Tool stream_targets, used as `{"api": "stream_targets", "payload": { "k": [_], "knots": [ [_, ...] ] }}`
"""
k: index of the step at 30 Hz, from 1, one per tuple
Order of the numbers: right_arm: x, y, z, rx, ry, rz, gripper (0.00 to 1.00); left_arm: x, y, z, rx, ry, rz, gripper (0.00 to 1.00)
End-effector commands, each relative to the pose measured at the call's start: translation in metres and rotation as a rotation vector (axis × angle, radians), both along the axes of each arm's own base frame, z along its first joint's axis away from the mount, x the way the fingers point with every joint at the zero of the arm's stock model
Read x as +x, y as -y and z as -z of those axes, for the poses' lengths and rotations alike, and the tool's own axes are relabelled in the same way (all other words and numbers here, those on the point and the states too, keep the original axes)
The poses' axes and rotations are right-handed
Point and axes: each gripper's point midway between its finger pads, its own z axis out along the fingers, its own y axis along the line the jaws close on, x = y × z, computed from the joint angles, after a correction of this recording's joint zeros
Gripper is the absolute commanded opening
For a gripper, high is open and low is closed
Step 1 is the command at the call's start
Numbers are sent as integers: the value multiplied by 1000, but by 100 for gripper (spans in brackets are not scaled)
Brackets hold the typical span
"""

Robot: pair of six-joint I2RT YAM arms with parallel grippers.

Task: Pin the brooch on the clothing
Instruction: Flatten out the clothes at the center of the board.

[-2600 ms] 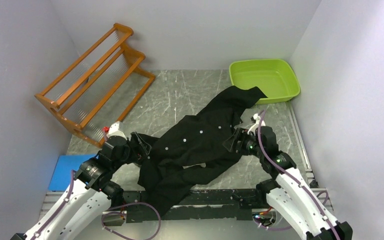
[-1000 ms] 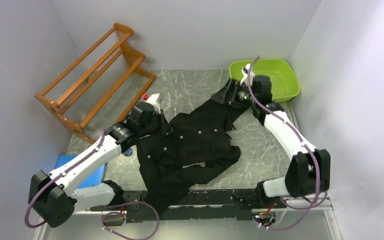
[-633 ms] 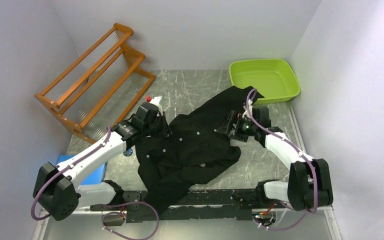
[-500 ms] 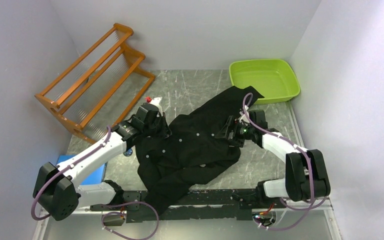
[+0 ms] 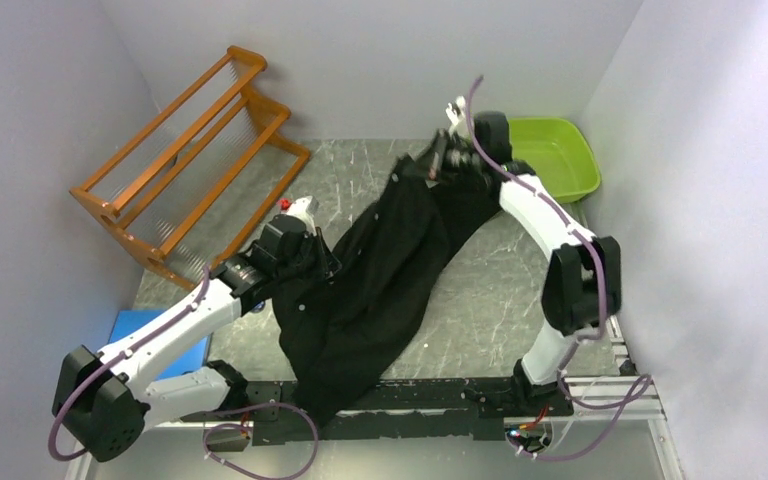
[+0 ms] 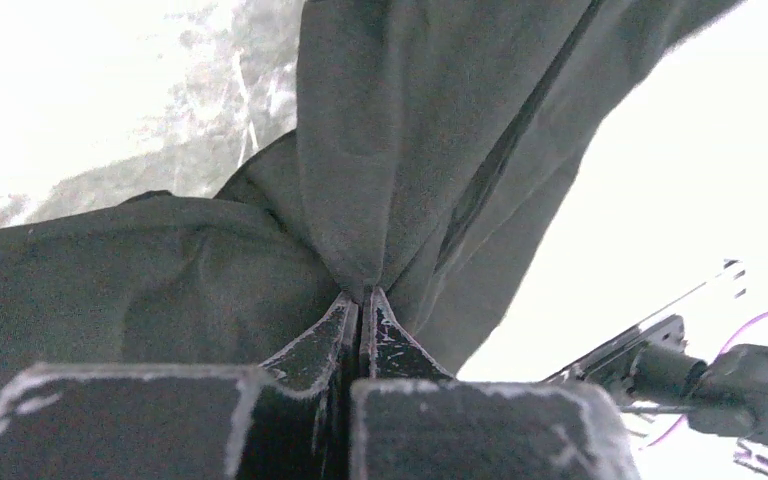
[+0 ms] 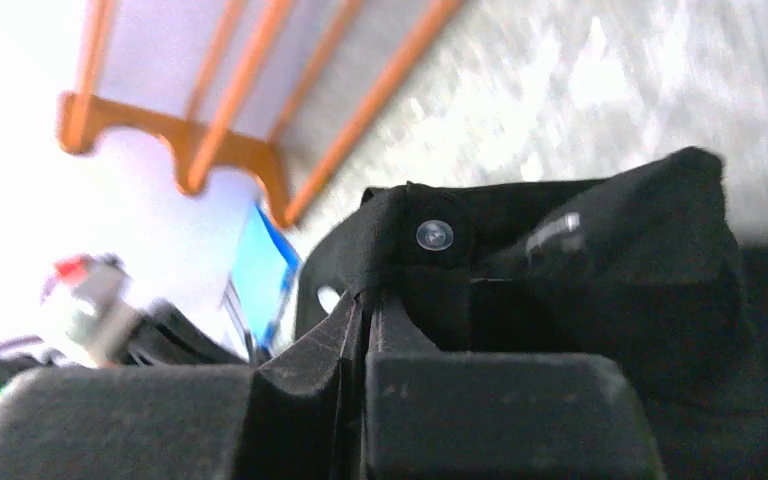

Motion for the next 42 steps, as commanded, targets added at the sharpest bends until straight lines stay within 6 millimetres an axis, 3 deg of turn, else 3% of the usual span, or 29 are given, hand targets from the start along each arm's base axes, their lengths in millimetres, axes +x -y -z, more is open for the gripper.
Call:
{"api": "stream_targets", "payload": {
  "k": [1, 2, 4, 5, 6, 8, 9, 11, 13, 15, 19, 21, 25, 28, 33, 35, 37, 41, 42],
  "knots": [
    [71, -24, -111, -14, 292, 6, 0, 15, -3, -17, -39, 47, -89, 3],
    [90, -27, -125, -39, 324, 18, 1, 19, -5, -20, -31, 49, -113, 3],
    [122, -30, -137, -113, 362, 49, 45, 30, -5, -18, -10, 33, -156, 8],
    [136, -27, -139, -159, 376, 83, 65, 36, -5, -19, -6, 26, -172, 17],
    [144, -22, -140, -202, 383, 115, 80, 44, -6, -18, -6, 14, -180, 33],
    [147, -11, -128, -274, 364, 150, 86, 54, -3, -18, -9, -31, -168, 66],
    [142, -5, -121, -299, 346, 166, 87, 60, -4, -17, -6, -50, -169, 74],
    [121, 2, -98, -297, 304, 179, 88, 67, -3, -15, -10, -77, -153, 81],
    [87, 9, -64, -281, 254, 184, 88, 66, -2, -12, -14, -89, -135, 86],
    [51, 19, -32, -286, 195, 187, 88, 61, -3, -12, -19, -85, -121, 93],
    [-28, 22, 50, -283, 25, 106, 85, 44, -14, -15, -33, -47, -116, 95],
    [-60, 27, 76, -296, -31, 92, 84, 34, -22, -15, -27, -39, -121, 95],
    [-104, 34, 121, -303, -142, 51, 82, 14, -37, -15, -21, -33, -141, 95],
    [-125, 27, 142, -253, -201, 11, 79, 5, -45, -16, -27, -25, -153, 95],
    [-133, -4, 146, -143, -214, -56, 77, -4, -51, -17, -37, -13, -168, 95],
    [-128, -15, 145, -146, -198, -75, 71, -5, -53, -17, -34, -11, -175, 95],
    [-118, -20, 148, -152, -195, -77, 55, -6, -54, -18, -32, -9, -179, 95],
    [-68, -11, 121, -185, -110, -5, 0, -7, -57, -19, -21, -7, -181, 95],
    [-50, -4, 107, -192, -72, 23, 0, -7, -58, -18, -18, -9, -183, 95]
  ]
}}
